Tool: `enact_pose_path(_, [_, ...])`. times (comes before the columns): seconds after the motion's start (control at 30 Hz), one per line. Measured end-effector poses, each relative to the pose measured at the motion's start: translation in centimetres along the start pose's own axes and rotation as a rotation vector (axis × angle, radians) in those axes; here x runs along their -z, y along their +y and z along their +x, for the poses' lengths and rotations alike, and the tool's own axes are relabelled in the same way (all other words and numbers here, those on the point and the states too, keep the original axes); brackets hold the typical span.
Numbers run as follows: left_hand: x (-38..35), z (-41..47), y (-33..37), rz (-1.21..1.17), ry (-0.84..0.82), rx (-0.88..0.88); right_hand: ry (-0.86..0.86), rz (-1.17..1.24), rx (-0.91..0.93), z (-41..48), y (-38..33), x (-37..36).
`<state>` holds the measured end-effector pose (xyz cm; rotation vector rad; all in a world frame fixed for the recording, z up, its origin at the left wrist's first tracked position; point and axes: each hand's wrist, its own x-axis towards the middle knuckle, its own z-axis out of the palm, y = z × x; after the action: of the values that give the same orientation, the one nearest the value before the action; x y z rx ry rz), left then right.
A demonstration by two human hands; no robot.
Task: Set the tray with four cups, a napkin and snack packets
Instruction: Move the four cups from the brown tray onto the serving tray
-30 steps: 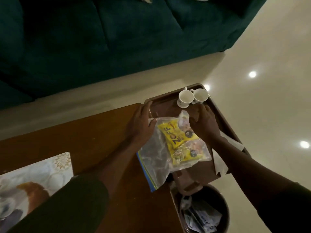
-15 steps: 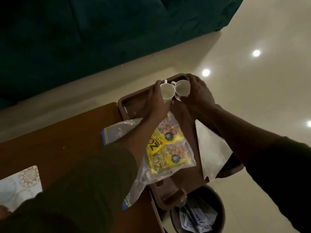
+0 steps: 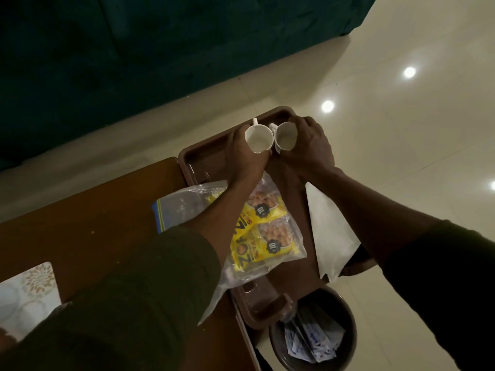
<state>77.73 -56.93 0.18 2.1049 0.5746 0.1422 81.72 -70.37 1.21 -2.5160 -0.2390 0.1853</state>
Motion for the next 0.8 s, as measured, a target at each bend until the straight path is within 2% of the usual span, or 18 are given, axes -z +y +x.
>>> enact_pose_path(0.13, [1.7, -1.2, 0.8, -0.094, 0.091, -0.029, 0.111, -0.049, 0.066, -0.5, -1.9, 1.5])
enact_pose_path(0.37, [9.9, -3.0, -0.3, -0.125, 0.175, -0.071, 0.157, -0.066, 0.176, -2.6, -9.9, 1.4])
enact_pose_path(0.57, [21.7, -5.9, -5.8, -0.154, 0.248, -0.026, 0.079, -0.071, 0.262, -6.3, -19.7, -3.6])
enact_pose_path(0.8, [36.1, -10.8, -13.1, -0.164, 0.396, 0.031, -0.017, -0.012, 0.45, -12.3, -34.0, -10.9])
